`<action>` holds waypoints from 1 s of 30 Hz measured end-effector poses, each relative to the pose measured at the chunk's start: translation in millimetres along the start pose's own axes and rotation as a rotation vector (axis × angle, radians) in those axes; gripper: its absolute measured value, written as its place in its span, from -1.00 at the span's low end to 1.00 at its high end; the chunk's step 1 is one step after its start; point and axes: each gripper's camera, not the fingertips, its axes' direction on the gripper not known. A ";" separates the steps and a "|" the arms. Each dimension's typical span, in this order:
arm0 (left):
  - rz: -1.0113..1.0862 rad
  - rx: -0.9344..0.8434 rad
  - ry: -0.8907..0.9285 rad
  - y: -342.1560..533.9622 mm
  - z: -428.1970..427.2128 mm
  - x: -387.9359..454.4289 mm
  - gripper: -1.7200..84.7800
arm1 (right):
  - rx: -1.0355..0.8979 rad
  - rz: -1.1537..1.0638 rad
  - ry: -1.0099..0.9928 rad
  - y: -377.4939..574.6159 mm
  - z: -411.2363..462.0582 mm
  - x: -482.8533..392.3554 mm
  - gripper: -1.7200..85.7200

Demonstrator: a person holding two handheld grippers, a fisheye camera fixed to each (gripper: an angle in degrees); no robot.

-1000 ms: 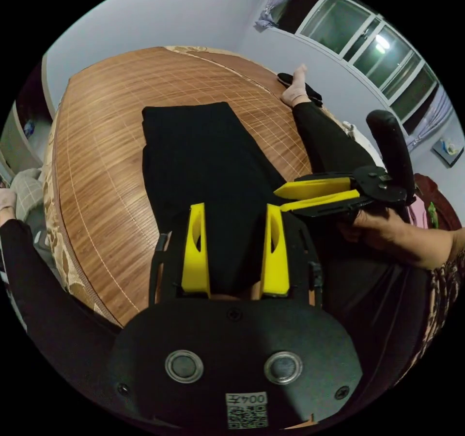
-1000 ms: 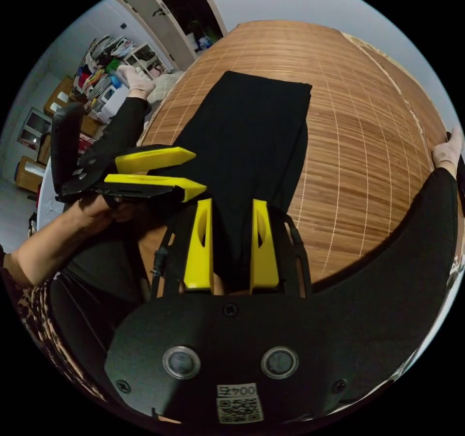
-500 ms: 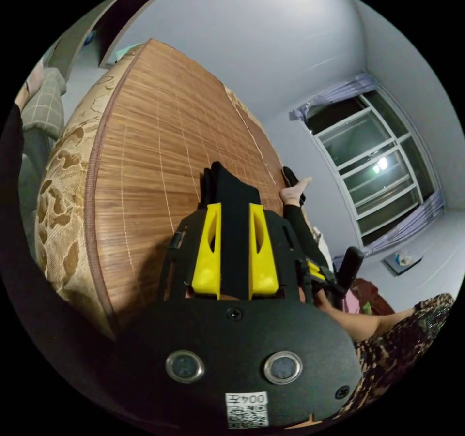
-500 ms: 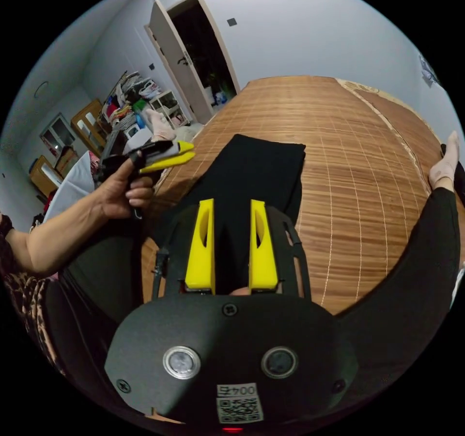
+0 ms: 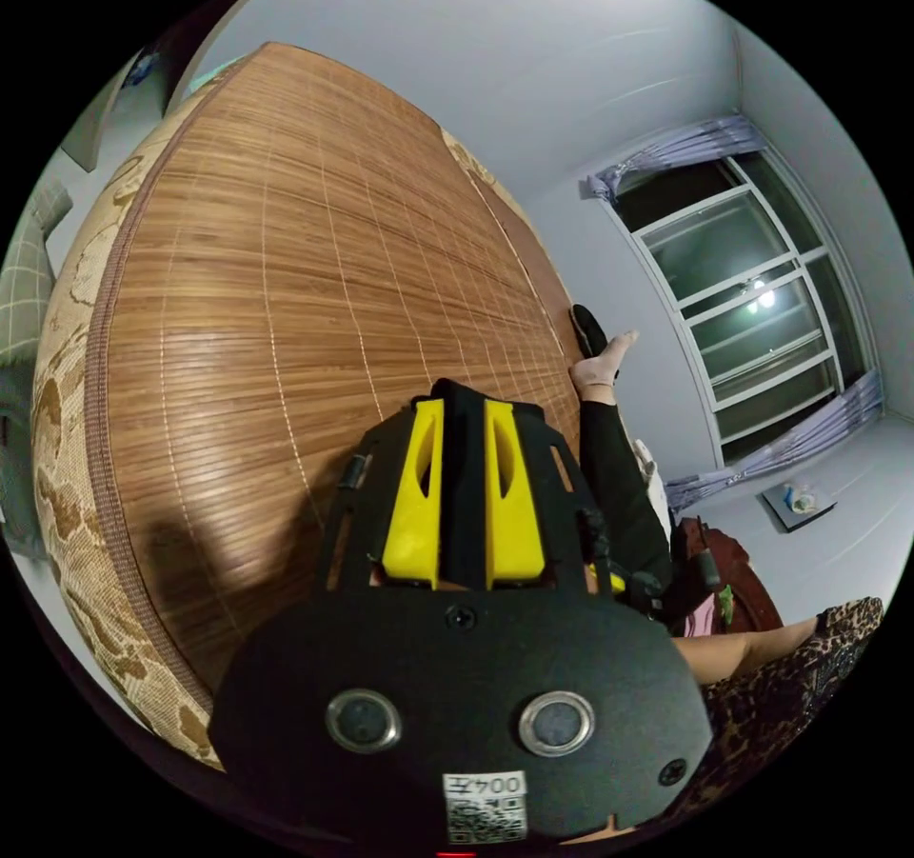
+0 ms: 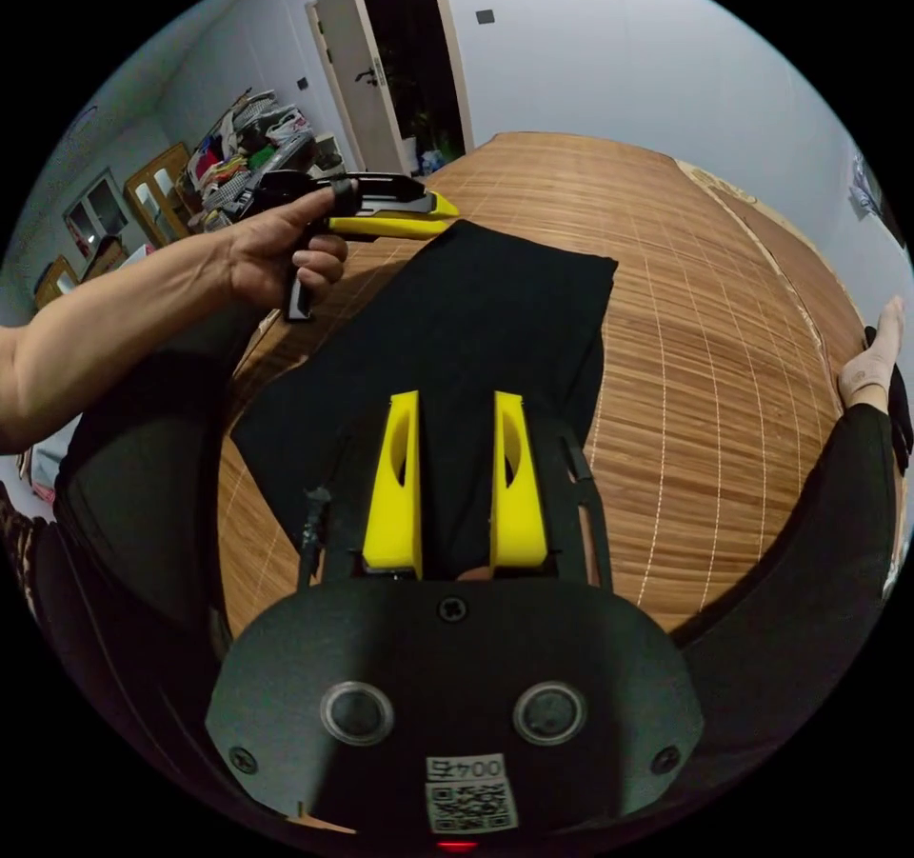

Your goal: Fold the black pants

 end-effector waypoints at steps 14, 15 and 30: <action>0.040 -0.058 -0.217 -4.5 43.3 19.3 -0.92 | -0.002 -0.038 0.067 -13.9 24.5 -0.3 -0.68; 0.045 -0.066 -0.232 -4.0 46.7 19.5 -0.92 | -0.005 -0.043 0.075 -14.9 25.7 -0.7 -0.68; 0.208 0.053 -0.293 55.5 45.4 91.0 -0.78 | -0.014 -0.043 0.070 -44.7 34.1 30.8 -0.68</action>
